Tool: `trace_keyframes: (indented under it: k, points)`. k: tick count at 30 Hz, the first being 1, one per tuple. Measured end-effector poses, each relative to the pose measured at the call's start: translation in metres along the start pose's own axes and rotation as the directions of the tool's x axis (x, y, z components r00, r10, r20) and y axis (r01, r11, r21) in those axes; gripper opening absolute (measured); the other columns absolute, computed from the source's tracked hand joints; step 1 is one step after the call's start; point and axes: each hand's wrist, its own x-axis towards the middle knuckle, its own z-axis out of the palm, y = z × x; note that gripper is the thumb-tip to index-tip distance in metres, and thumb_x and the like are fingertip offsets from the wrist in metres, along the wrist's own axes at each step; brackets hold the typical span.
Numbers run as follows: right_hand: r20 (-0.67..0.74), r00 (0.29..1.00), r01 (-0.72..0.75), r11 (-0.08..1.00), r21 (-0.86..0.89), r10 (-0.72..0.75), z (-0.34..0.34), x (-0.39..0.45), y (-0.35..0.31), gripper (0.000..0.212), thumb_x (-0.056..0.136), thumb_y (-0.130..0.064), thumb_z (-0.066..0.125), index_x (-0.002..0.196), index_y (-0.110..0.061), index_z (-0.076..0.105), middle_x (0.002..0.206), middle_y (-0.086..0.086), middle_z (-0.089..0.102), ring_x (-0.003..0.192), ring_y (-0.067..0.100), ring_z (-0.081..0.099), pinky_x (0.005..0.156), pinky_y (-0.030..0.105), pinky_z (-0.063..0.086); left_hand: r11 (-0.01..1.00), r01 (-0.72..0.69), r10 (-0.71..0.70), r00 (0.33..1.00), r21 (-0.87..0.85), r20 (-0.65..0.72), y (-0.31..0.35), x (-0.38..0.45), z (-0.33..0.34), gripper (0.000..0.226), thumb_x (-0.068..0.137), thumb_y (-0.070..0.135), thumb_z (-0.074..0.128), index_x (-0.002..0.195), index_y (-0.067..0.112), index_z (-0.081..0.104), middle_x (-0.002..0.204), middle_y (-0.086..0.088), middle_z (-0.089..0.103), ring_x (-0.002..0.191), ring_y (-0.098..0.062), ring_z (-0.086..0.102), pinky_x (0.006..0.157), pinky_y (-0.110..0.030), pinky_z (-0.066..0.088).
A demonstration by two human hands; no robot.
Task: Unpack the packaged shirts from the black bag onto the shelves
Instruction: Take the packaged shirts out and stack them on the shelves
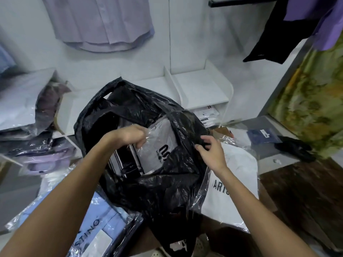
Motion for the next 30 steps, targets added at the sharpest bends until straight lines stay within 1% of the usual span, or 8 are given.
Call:
trace_keyframes:
  k: [4, 10, 13, 15, 20, 23, 26, 30]
  points:
    - [0.152, 0.974, 0.142, 0.976, 0.166, -0.168, 0.015, -0.006, -0.048, 0.024, 0.091, -0.028, 0.077, 0.113, -0.026, 0.069, 0.103, -0.004, 0.068, 0.089, 0.005, 0.064, 0.084, 0.019, 0.051, 0.989, -0.057, 0.043, 0.994, -0.134, -0.100, 0.006, -0.022, -0.031, 0.039, 0.050, 0.001, 0.053, 0.074, 0.017, 0.080, 0.052, 0.009, 0.057, 0.055, -0.007, 0.049, 0.049, -0.017, 0.039]
    - [0.315, 0.932, 0.076, 0.944, 0.320, -0.181, 0.047, -0.017, -0.099, 0.042, 0.084, -0.044, 0.080, 0.118, -0.022, 0.067, 0.097, -0.004, 0.065, 0.092, 0.014, 0.066, 0.090, 0.029, 0.052, 0.926, -0.194, 0.081, 0.940, -0.324, -0.332, -0.001, -0.074, -0.081, 0.053, 0.067, -0.021, 0.043, 0.042, 0.021, 0.063, 0.044, 0.006, 0.050, 0.041, -0.006, 0.045, 0.042, -0.017, 0.035]
    - [0.462, 0.866, -0.038, 0.896, 0.442, -0.191, 0.059, -0.021, -0.124, 0.071, 0.078, -0.050, 0.080, 0.138, -0.025, 0.052, 0.117, -0.002, 0.071, 0.112, 0.016, 0.069, 0.103, 0.038, 0.053, 0.780, -0.252, 0.011, 0.921, -0.573, -0.390, -0.020, -0.091, -0.095, 0.033, 0.054, -0.012, 0.043, 0.071, 0.005, 0.066, 0.053, -0.005, 0.051, 0.046, -0.020, 0.046, 0.043, -0.018, 0.037]
    - [0.529, 0.808, -0.051, 0.863, 0.503, -0.261, 0.069, -0.026, -0.141, 0.065, 0.083, -0.040, 0.078, 0.141, -0.023, 0.052, 0.125, 0.000, 0.072, 0.118, 0.015, 0.068, 0.104, 0.037, 0.053, 0.685, -0.297, 0.008, 0.916, -0.665, -0.401, -0.034, -0.097, -0.099, 0.059, 0.048, -0.003, 0.048, 0.104, -0.004, 0.067, 0.069, -0.014, 0.051, 0.056, -0.024, 0.048, 0.045, -0.020, 0.041]
    - [0.317, 0.866, 0.112, 0.768, 0.631, -0.387, 0.077, -0.027, -0.168, 0.037, 0.095, -0.004, 0.068, 0.125, -0.023, 0.057, 0.120, -0.001, 0.073, 0.115, 0.017, 0.069, 0.100, 0.039, 0.056, 0.593, -0.399, 0.057, 0.887, -0.700, -0.458, -0.038, -0.099, -0.090, 0.050, 0.073, -0.011, 0.043, 0.103, 0.017, 0.071, 0.079, -0.008, 0.065, 0.065, -0.022, 0.059, 0.049, -0.021, 0.050]
    - [0.218, 0.898, 0.189, 0.783, 0.592, -0.382, 0.059, -0.021, -0.167, 0.037, 0.096, -0.008, 0.069, 0.128, -0.024, 0.057, 0.125, 0.001, 0.071, 0.116, 0.018, 0.069, 0.101, 0.042, 0.056, 0.634, -0.355, 0.069, 0.911, -0.687, -0.407, -0.024, -0.085, -0.071, 0.027, 0.093, -0.004, 0.052, 0.114, 0.009, 0.064, 0.086, -0.005, 0.077, 0.075, -0.020, 0.073, 0.064, -0.026, 0.059]
    - [0.120, 0.947, 0.194, 0.826, 0.529, -0.299, 0.031, -0.010, -0.145, 0.047, 0.096, -0.026, 0.072, 0.139, -0.023, 0.054, 0.134, -0.004, 0.067, 0.124, 0.014, 0.064, 0.108, 0.041, 0.050, 0.700, -0.344, 0.141, 0.926, -0.625, -0.351, 0.003, -0.057, -0.042, 0.034, 0.096, 0.001, 0.058, 0.127, 0.016, 0.059, 0.108, -0.001, 0.078, 0.099, -0.016, 0.074, 0.084, -0.027, 0.059]
    - [0.026, 0.995, 0.068, 0.873, 0.482, -0.092, -0.017, -0.004, -0.092, 0.044, 0.090, -0.029, 0.078, 0.127, -0.036, 0.057, 0.120, -0.008, 0.073, 0.106, 0.009, 0.072, 0.090, 0.028, 0.058, 0.799, -0.356, 0.226, 0.925, -0.484, -0.307, 0.045, -0.007, 0.022, 0.045, 0.086, 0.002, 0.068, 0.127, 0.019, 0.058, 0.114, 0.002, 0.075, 0.107, -0.012, 0.071, 0.096, -0.031, 0.057]
